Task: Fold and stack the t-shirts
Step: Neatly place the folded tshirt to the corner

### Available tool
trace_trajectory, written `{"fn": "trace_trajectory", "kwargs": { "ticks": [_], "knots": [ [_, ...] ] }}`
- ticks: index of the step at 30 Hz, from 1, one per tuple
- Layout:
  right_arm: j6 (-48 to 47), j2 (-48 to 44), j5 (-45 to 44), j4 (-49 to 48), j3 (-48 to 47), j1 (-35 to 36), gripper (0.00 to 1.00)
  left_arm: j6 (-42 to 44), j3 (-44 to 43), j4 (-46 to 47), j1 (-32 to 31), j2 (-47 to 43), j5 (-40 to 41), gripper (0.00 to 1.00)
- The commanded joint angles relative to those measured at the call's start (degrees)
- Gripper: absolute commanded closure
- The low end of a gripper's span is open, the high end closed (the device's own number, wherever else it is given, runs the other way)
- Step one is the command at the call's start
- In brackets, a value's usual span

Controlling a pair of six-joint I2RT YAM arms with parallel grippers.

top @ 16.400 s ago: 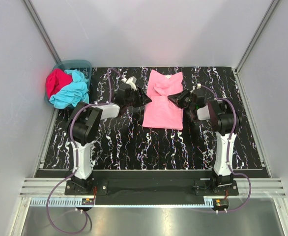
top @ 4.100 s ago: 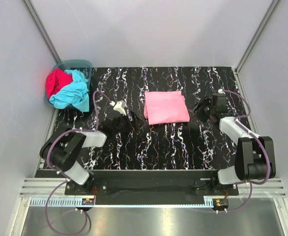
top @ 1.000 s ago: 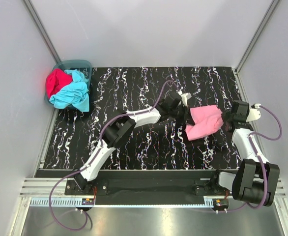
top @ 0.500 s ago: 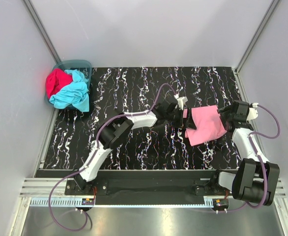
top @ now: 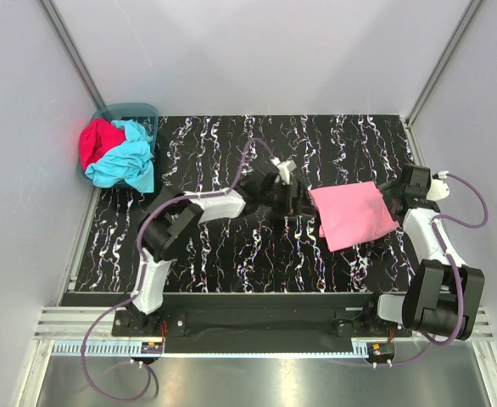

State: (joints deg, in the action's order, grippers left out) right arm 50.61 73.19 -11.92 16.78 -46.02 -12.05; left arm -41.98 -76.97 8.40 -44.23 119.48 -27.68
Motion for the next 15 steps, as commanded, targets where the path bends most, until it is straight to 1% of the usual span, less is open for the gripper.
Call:
{"fn": "trace_trajectory", "kwargs": {
  "ticks": [1, 7, 11, 12, 14, 15],
  "knots": [
    [-0.6, -1.7, 0.5, 0.5, -3.4, -0.1, 0.32, -0.3, 3.7, 6.4, 3.8, -6.4, 0.3, 0.01],
    [-2.3, -4.5, 0.2, 3.5, -7.4, -0.1, 0.32, -2.6, 8.9, 11.5, 6.3, -10.7, -1.1, 0.01],
    [-3.8, -4.8, -0.8, 7.5, -10.4, -0.1, 0.32, -4.9, 15.6, 17.1, 6.6, -15.1, -0.4, 0.01],
    [-3.8, -4.9, -1.4, 8.1, -10.9, -0.1, 0.32, -5.3, 18.6, 19.2, 6.7, -15.9, 0.2, 0.01],
    [-3.2, -5.9, -1.1, 8.9, -10.4, -0.1, 0.32, -6.3, 21.6, 20.9, 6.8, -19.0, 2.6, 0.01],
    [-2.6, -6.3, 0.2, 8.9, -8.8, -0.1, 0.32, -6.5, 25.3, 22.8, 6.8, -20.2, 3.9, 0.01]
  ]
}}
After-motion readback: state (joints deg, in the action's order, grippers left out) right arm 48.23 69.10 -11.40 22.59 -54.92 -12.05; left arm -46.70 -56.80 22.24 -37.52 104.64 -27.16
